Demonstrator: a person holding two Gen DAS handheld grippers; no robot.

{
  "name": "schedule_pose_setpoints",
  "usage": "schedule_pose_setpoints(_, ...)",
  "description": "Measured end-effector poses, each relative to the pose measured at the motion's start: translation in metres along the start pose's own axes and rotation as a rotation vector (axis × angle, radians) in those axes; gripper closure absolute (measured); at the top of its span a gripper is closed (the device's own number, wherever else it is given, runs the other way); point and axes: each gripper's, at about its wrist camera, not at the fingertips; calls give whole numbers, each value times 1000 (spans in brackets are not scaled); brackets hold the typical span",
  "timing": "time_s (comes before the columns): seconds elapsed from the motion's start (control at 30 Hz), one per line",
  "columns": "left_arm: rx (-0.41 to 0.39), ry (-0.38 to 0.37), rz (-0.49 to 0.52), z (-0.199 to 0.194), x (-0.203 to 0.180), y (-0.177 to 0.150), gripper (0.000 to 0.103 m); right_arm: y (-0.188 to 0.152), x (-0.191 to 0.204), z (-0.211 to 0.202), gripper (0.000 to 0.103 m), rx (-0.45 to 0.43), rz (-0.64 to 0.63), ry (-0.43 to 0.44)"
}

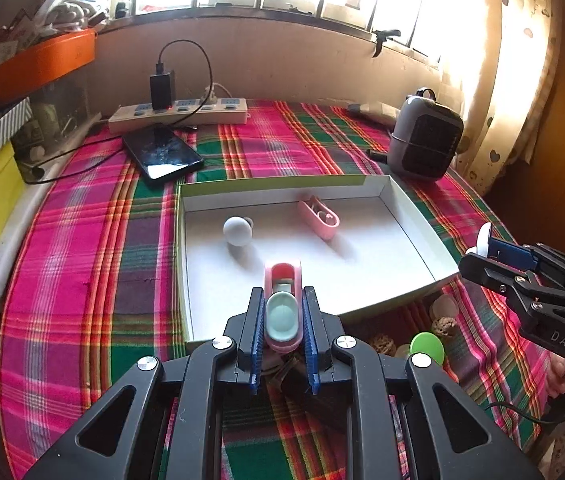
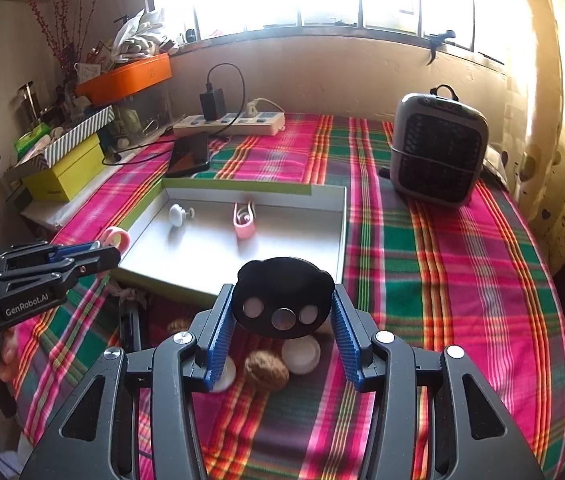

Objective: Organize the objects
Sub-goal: 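Carry the pink case into the box tray while right tool carries the black disc there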

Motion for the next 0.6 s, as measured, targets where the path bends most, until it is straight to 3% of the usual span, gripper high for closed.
schedule_pose_setpoints(0.6, 53, -14, 4, 62, 1, 42, 87, 43, -15, 68, 55, 66, -27, 36)
Point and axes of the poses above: each gripper's, at about its wrist camera, not at the fingertips, and z roughly the way its jaws point, x to its left, y to its top, and after that the axes turned 1 degree about -z, right-handed
